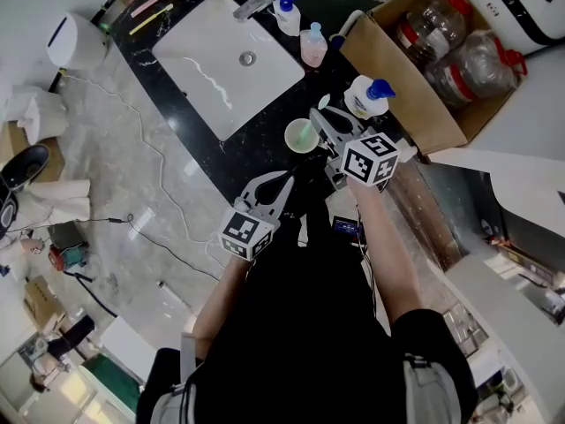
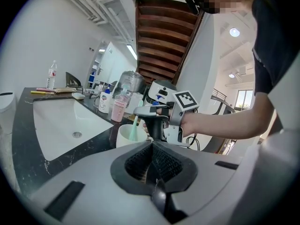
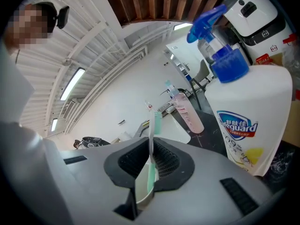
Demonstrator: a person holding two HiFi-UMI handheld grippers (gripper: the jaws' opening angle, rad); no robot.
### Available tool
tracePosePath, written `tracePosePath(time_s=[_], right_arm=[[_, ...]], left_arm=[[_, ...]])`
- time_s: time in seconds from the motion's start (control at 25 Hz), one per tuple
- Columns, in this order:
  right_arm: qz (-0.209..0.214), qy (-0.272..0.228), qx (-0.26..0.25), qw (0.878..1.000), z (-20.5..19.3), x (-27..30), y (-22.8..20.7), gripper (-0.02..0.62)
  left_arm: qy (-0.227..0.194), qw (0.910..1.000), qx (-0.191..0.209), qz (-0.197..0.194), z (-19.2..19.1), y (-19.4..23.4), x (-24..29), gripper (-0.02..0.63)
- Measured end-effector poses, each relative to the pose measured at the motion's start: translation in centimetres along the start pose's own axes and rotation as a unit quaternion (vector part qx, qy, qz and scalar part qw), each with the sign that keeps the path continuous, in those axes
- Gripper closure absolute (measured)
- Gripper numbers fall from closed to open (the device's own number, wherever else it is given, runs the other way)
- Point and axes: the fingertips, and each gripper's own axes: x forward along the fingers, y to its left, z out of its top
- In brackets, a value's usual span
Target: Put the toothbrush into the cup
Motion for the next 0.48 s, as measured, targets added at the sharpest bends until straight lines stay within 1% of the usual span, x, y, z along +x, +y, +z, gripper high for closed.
tracePosePath(time_s=[0.08,0.16,0.2,0.24,0.48], right_arm=[[-0.002,0.005,-0.011,1.000,-0.07,0.12,0.14,0.561],[-0.007,0.010,-0.017,1.000,-0.18,0.21,0.14,0.483],[-0.010,0.011,-0.018,1.000,-0.20,0.22,0.08,0.465],[-0.013,0.010,-0.019,1.000,-0.19,0.23,-0.01,0.457],[-0.020,0.009,-0.020,1.000,-0.06,-0.12,-0.12,0.457]], left_arm=[[-0.002,1.0000,0.001,0.000,0.04,-0.01,-0.02,0.598],[-0.003,1.0000,0.001,0.001,0.07,-0.03,-0.08,0.598],[-0.001,1.0000,0.001,0.000,0.09,-0.05,-0.11,0.598],[-0.001,1.0000,0.001,0.000,0.09,-0.04,-0.13,0.598],[-0.004,1.0000,0.005,0.000,-0.13,-0.09,-0.25,0.598]])
